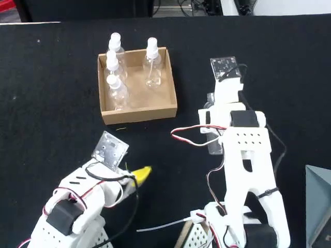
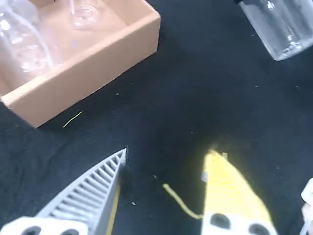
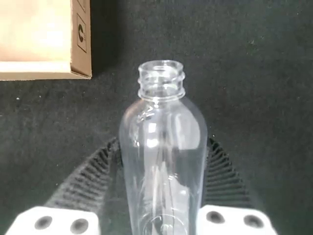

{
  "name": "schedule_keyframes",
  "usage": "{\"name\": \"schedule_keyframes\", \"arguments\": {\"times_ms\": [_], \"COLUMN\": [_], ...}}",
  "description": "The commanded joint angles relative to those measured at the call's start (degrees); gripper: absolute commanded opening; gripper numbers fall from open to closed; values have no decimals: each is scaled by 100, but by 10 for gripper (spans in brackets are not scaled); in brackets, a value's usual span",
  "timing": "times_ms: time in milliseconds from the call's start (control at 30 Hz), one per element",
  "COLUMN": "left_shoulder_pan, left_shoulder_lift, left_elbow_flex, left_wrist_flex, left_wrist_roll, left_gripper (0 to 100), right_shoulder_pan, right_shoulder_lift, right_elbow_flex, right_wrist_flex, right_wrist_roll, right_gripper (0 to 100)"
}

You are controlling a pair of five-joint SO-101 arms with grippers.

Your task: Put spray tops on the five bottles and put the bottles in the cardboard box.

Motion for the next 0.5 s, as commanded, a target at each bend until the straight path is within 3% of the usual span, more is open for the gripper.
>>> {"name": "schedule_keyframes", "arguments": {"times_ms": [0,300,467], "left_shoulder_pan": [242,1218,1701], "left_shoulder_lift": [9,44,695], "left_elbow_flex": [-101,-57,-242], "left_wrist_flex": [35,53,-97], "left_wrist_roll": [-53,-88,-53], "left_gripper": [299,295,294], "right_shoulder_pan": [176,668,985], "right_shoulder_lift": [-286,-277,-286], "right_elbow_flex": [-40,119,92], "right_wrist_flex": [-149,-510,-554], "right_wrist_roll": [-53,-387,-527], "right_gripper": [149,149,149]}}
